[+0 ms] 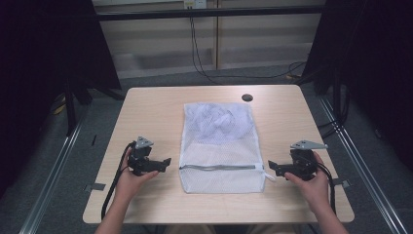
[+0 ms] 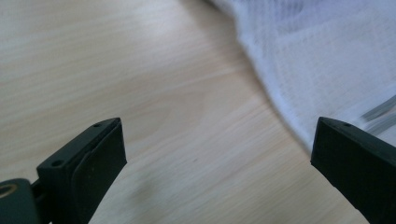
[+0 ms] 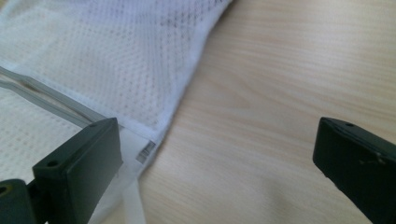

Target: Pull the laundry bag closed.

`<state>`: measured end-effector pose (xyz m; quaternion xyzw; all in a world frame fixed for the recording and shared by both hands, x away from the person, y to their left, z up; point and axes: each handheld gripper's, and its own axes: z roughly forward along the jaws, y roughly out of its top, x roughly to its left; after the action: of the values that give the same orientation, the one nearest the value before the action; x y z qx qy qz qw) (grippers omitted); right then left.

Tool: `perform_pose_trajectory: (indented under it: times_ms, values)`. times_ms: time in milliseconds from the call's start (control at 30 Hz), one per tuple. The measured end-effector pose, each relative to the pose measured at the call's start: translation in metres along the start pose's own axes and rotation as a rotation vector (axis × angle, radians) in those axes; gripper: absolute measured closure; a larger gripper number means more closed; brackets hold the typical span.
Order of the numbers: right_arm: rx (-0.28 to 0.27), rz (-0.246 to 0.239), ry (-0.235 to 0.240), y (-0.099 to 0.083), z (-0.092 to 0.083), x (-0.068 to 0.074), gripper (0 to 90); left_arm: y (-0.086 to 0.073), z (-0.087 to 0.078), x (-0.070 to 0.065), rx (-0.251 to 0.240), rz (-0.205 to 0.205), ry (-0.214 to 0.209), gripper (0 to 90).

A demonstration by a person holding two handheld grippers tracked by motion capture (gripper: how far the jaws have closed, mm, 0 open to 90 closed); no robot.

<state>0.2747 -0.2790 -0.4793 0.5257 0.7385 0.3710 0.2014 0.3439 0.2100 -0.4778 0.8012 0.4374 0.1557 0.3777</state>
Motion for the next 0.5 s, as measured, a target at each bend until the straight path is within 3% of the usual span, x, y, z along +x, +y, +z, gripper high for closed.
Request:
perform_pose_trajectory:
  times_ms: [200,267,367,500]
  values:
    - [-0.003,-0.001,0.041,0.007,-0.002,0.012,0.0,0.007,-0.005,-0.006,-0.005,-0.027,-0.052,2.9]
    - [0.002,-0.020,0.066,0.011,-0.001,0.021,0.0,0.007,-0.008,-0.004,-0.003,-0.041,-0.056,2.9]
    - [0.015,-0.061,0.062,0.015,-0.001,0.032,0.5,0.007,-0.010,-0.003,-0.002,-0.036,-0.054,2.9]
    - [0.030,-0.076,0.074,0.019,0.003,0.042,1.3,0.006,-0.012,-0.001,-0.004,-0.051,-0.055,2.9]
